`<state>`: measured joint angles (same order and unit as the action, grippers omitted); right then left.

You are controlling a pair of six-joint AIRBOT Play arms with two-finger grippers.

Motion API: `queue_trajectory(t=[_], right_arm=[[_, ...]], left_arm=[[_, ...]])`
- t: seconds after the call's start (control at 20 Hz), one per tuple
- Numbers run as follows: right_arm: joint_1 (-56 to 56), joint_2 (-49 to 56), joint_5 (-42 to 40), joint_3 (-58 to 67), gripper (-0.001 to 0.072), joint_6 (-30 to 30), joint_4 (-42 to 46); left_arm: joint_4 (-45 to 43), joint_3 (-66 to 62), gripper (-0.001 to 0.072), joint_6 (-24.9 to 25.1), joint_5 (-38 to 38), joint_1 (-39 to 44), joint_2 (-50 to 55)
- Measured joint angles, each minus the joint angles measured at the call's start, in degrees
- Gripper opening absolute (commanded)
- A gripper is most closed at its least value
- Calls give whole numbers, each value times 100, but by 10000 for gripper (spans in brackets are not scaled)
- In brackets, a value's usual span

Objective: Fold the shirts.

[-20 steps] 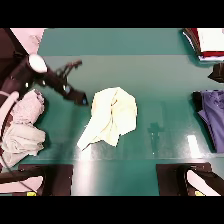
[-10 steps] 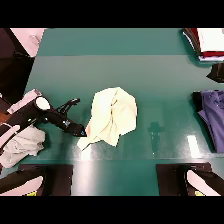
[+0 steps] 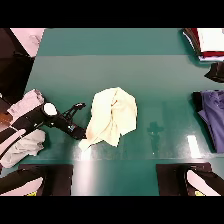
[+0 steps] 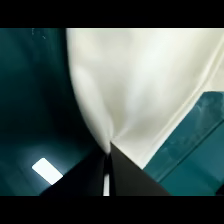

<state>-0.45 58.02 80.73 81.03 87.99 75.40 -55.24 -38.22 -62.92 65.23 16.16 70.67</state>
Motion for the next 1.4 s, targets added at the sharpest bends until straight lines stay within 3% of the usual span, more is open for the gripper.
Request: queue_trajectory(t=[0.05, 0.15, 0.35, 0.55, 0.65, 0.8, 0.85, 0.95, 1.2, 1.4], right_arm=[[2, -2, 9, -68, 69, 0, -157], [44, -2, 24, -409, 534, 0, -619], [595, 0, -378, -1888, 550, -20, -1447], [1731, 118, -1668, -3486, 551, -177, -2258], [2310, 361, -2218, -3928, 548, -304, -2651], [3023, 883, -2841, -4105, 466, -492, -3051], [3195, 1075, -2994, -4081, 347, -540, -3119], [3392, 1373, -3193, -3976, 25, -592, -3206], [3200, 1235, -3112, -3617, 22, -715, -3049], [2186, 275, -2393, -2931, 21, -122, -1978]], left_arm=[[-92, -120, 24, -72, 57, 17, -2], [-258, -439, 24, -181, 264, 28, -9], [-439, -1141, 24, -348, 560, 42, -11], [-498, -1580, 25, -431, 682, 46, -11], [-516, -1676, 24, -450, 702, 46, -11], [-525, -1744, 25, -457, 745, 46, -11], [-531, -1755, 24, -459, 752, 46, -11], [-538, -1770, 24, -468, 800, 46, -11], [-1093, -2164, 24, -636, 953, 50, -144], [-2090, -3176, 24, -890, 1097, 48, -542]])
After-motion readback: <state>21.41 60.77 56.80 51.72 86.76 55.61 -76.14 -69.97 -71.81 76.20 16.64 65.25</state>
